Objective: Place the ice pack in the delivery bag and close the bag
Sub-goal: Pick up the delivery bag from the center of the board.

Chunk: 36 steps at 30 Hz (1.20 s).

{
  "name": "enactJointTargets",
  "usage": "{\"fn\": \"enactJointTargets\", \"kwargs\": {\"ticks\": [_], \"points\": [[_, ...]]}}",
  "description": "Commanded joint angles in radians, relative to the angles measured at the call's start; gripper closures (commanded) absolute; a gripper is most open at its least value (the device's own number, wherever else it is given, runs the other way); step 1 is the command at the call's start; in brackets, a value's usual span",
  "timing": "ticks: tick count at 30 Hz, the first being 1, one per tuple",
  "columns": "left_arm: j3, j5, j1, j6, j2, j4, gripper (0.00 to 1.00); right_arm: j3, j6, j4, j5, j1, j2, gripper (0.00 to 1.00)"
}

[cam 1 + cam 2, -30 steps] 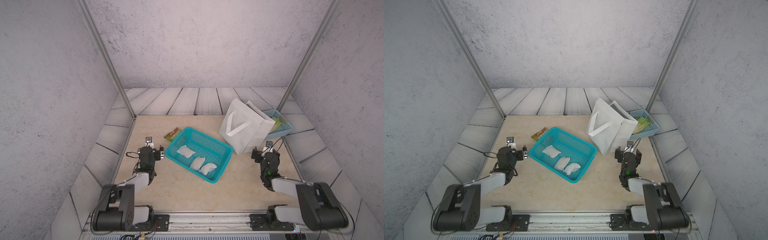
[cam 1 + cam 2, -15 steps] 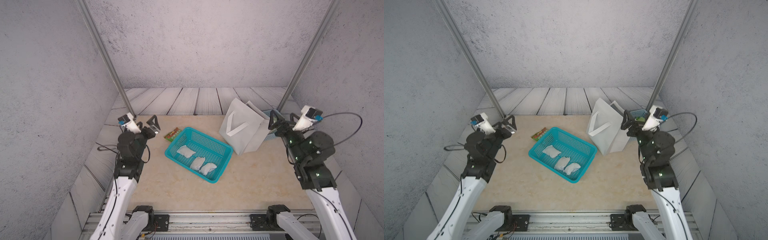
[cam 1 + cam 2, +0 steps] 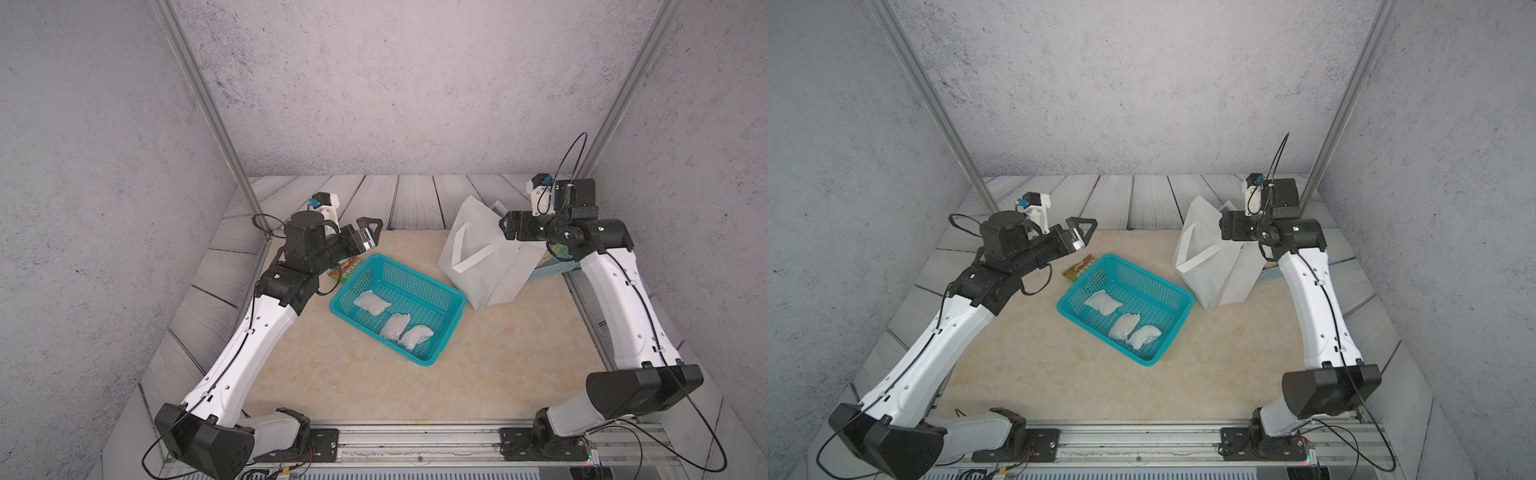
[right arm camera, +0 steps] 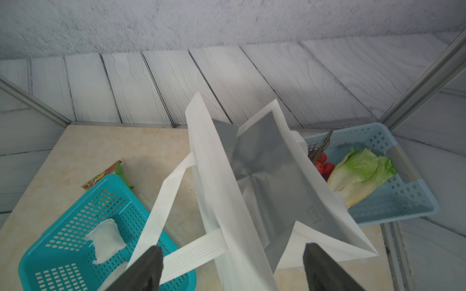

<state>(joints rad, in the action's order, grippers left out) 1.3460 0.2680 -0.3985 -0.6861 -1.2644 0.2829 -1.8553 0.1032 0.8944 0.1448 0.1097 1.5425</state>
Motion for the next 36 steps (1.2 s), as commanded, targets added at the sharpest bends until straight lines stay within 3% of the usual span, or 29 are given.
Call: {"fn": "enactJointTargets", "kwargs": {"ticks": [1,6,11,14,17,20,26,30,36], "points": [[-0.052,0.012,-0.019,-0.048,-0.005,0.005,0.00,-0.018,-0.046,0.074,0.032,-0.008,0.021,0.18],[-0.068,0.008,-0.033,-0.057,0.001,0.019,0.00,-0.014,-0.052,0.068,0.121,-0.007,0.045,0.41],[-0.079,0.021,-0.058,-0.112,0.005,0.036,0.01,0.034,-0.066,0.067,0.097,-0.009,0.037,0.62],[-0.075,0.051,-0.084,-0.168,0.007,0.060,0.02,0.073,-0.063,0.036,0.138,-0.007,-0.002,0.77],[-0.061,0.080,-0.109,-0.254,0.019,0.096,0.03,0.129,-0.070,0.004,0.193,-0.006,-0.062,0.85],[-0.028,0.094,-0.146,-0.376,0.034,0.131,0.05,0.205,-0.060,-0.027,0.177,0.054,-0.178,0.89],[0.084,0.003,-0.255,-0.469,0.039,0.335,0.06,0.505,-0.055,-0.057,-0.109,0.328,-0.486,0.93],[0.031,0.046,-0.273,-0.512,0.061,0.377,0.07,0.702,-0.029,-0.093,-0.216,0.484,-0.668,0.93],[-0.035,0.073,-0.299,-0.551,0.079,0.319,0.07,0.760,-0.059,-0.027,-0.319,0.707,-0.695,0.92]]}}
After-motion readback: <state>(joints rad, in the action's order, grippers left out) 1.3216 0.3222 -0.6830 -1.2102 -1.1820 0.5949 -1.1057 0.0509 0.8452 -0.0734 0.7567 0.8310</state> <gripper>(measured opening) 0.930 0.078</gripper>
